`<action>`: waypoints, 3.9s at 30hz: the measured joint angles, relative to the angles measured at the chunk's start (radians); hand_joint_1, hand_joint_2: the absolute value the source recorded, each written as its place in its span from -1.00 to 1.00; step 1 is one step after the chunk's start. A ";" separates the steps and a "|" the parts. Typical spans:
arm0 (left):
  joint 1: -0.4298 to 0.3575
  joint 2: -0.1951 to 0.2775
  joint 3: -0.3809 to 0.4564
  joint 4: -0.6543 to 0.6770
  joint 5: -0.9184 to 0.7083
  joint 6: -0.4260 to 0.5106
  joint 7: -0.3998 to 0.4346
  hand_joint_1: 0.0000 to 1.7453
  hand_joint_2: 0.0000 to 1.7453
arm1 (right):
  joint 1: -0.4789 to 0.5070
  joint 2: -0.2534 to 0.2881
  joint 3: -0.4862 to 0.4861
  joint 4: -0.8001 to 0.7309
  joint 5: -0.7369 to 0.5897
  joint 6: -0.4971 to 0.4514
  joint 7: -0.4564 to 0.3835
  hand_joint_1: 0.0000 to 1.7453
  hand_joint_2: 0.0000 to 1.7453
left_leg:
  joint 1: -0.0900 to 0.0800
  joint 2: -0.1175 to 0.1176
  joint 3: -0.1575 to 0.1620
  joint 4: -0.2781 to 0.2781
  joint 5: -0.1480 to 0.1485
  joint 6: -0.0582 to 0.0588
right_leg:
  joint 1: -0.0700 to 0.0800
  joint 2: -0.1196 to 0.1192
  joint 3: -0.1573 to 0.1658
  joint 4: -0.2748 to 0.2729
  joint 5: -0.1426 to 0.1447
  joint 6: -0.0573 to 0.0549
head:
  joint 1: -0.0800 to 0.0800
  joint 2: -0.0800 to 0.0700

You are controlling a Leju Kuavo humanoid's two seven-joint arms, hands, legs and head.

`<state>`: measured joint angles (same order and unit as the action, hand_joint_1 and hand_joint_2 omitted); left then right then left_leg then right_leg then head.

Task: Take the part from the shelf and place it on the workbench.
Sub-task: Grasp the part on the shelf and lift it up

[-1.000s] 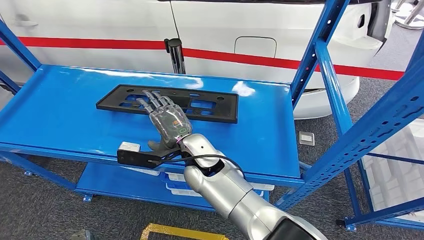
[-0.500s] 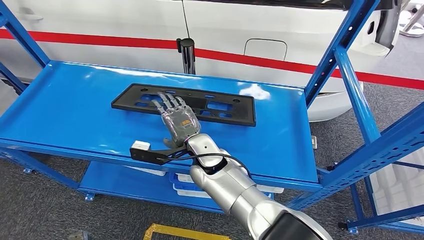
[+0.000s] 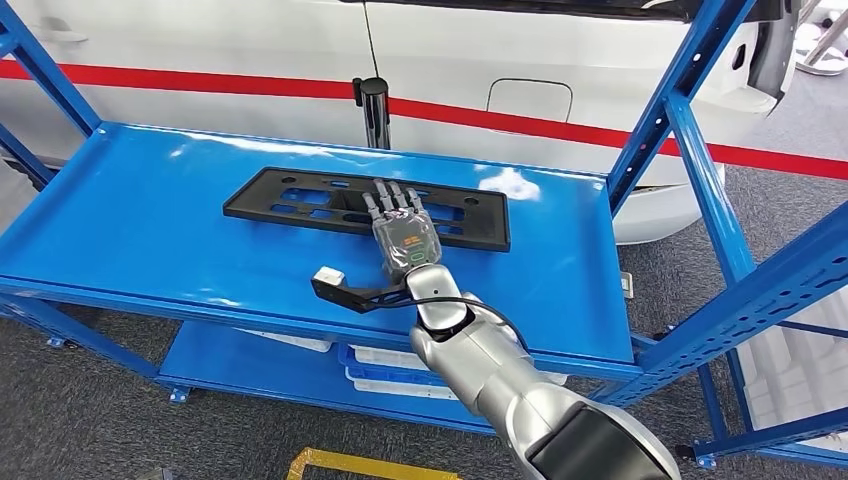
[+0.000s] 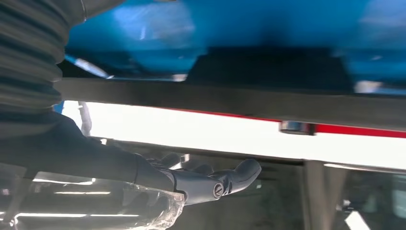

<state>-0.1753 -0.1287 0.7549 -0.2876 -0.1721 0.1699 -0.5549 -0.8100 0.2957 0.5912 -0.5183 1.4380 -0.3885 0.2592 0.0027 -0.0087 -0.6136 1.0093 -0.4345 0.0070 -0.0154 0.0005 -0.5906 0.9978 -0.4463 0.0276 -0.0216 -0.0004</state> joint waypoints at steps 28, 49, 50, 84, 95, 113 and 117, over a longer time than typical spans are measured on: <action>0.002 0.000 0.023 0.000 -0.014 -0.001 -0.001 -1.00 -1.00 | -0.009 -0.045 -0.147 0.037 0.053 -0.053 0.020 0.92 1.00 | 0.002 0.001 0.002 0.000 0.000 0.000 | 0.000 0.000 0.001 0.000 0.000 0.000 | 0.000 0.000; -0.007 0.000 0.030 -0.002 -0.073 -0.028 -0.090 -1.00 -1.00 | 0.118 -0.017 -0.136 -0.216 -0.007 -0.070 -0.190 1.00 1.00 | 0.002 0.001 0.000 0.000 0.000 0.000 | 0.000 0.000 0.000 0.000 0.000 0.000 | 0.000 0.000; -0.007 0.000 0.029 -0.002 -0.075 -0.026 -0.097 -1.00 -1.00 | 0.121 -0.018 -0.133 -0.231 -0.017 -0.070 -0.195 1.00 1.00 | 0.002 0.001 0.000 0.000 0.000 0.000 | 0.000 0.000 0.000 0.000 0.000 0.000 | 0.000 0.000; 0.004 -0.021 -0.050 0.000 -0.090 -0.019 -0.032 -1.00 1.00 | 0.306 -0.208 -0.103 -1.151 -0.816 0.032 -0.402 1.00 1.00 | 0.001 0.000 -0.001 0.000 0.000 0.000 | 0.000 0.000 -0.002 0.000 0.000 0.000 | 0.000 0.000; -0.002 -0.021 -0.057 0.004 -0.117 -0.022 0.035 -1.00 1.00 | 0.332 -0.212 -0.125 -1.192 -0.954 0.053 -0.399 1.00 1.00 | -0.005 0.000 -0.002 0.003 -0.004 0.008 | -0.012 0.000 -0.001 -0.001 0.001 0.005 | 0.000 0.000; -0.007 -0.027 -0.107 0.010 -0.164 -0.066 0.065 -1.00 1.00 | 0.450 -0.239 -0.173 -1.249 -0.929 0.031 -0.393 1.00 1.00 | -0.006 0.000 -0.009 0.006 0.017 0.026 | -0.004 0.005 0.045 0.021 -0.047 0.012 | 0.005 0.000; -0.009 -0.029 -0.123 0.011 -0.167 -0.078 0.068 -1.00 1.00 | 0.469 -0.239 -0.186 -1.272 -0.920 0.031 -0.382 1.00 1.00 | 0.003 -0.001 -0.030 0.048 -0.022 0.003 | -0.016 0.002 0.030 0.018 -0.031 -0.014 | 0.002 0.000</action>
<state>-0.1841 -0.1575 0.6324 -0.2769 -0.3393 0.0919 -0.4873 -0.3408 0.0566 0.4047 -1.7908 0.5175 -0.3574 -0.1228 0.0061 -0.0100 -0.6436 1.0576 -0.4566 0.0099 -0.0310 0.0023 -0.5605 1.0154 -0.4773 0.0133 -0.0198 -0.0003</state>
